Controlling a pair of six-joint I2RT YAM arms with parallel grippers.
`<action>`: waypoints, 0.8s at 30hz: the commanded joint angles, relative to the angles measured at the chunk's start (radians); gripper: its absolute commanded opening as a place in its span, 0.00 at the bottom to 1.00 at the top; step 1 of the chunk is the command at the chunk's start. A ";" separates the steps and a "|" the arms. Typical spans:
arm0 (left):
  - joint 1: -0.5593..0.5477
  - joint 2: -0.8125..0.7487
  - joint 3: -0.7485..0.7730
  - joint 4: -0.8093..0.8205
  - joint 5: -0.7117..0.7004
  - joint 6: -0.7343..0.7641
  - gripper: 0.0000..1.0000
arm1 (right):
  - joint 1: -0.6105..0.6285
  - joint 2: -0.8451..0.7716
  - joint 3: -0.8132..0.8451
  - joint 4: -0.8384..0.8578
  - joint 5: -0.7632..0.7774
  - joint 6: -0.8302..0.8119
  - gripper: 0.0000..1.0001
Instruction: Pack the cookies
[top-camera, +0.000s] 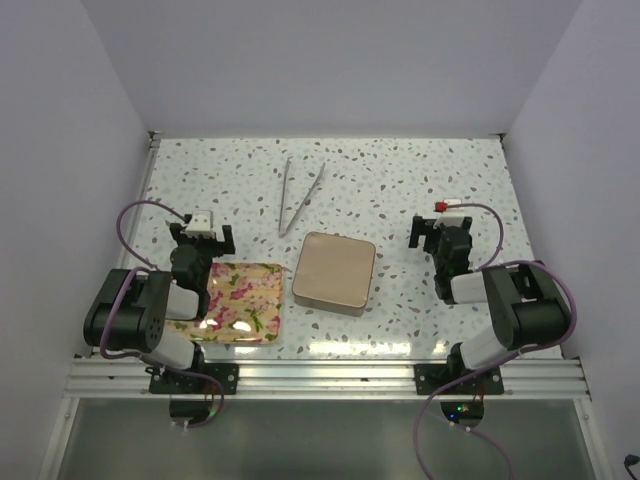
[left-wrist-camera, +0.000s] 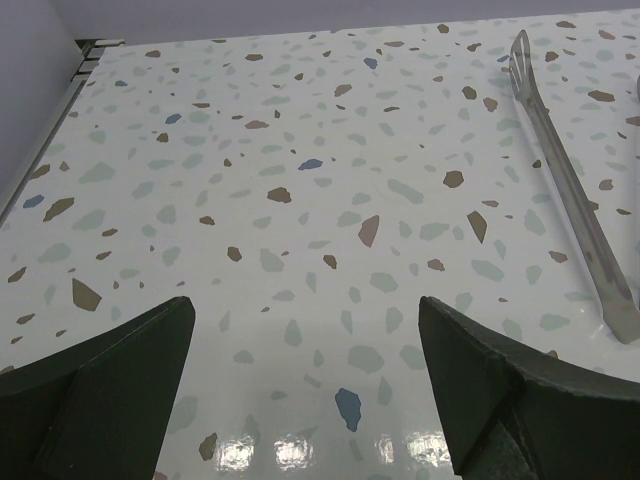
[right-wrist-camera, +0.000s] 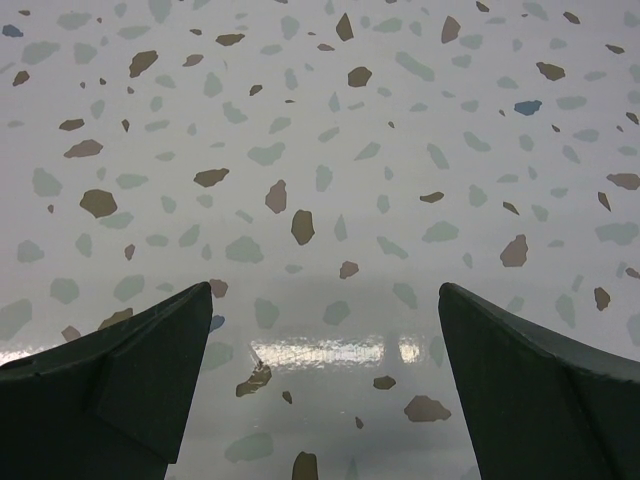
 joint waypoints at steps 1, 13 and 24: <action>0.006 -0.004 -0.003 0.082 0.000 0.022 1.00 | -0.001 -0.010 0.007 0.061 -0.007 -0.015 0.99; 0.008 -0.004 -0.003 0.082 0.002 0.022 1.00 | -0.001 -0.010 0.010 0.055 -0.010 -0.016 0.99; 0.006 -0.004 -0.003 0.082 0.002 0.022 1.00 | -0.001 -0.005 0.013 0.052 -0.010 -0.013 0.99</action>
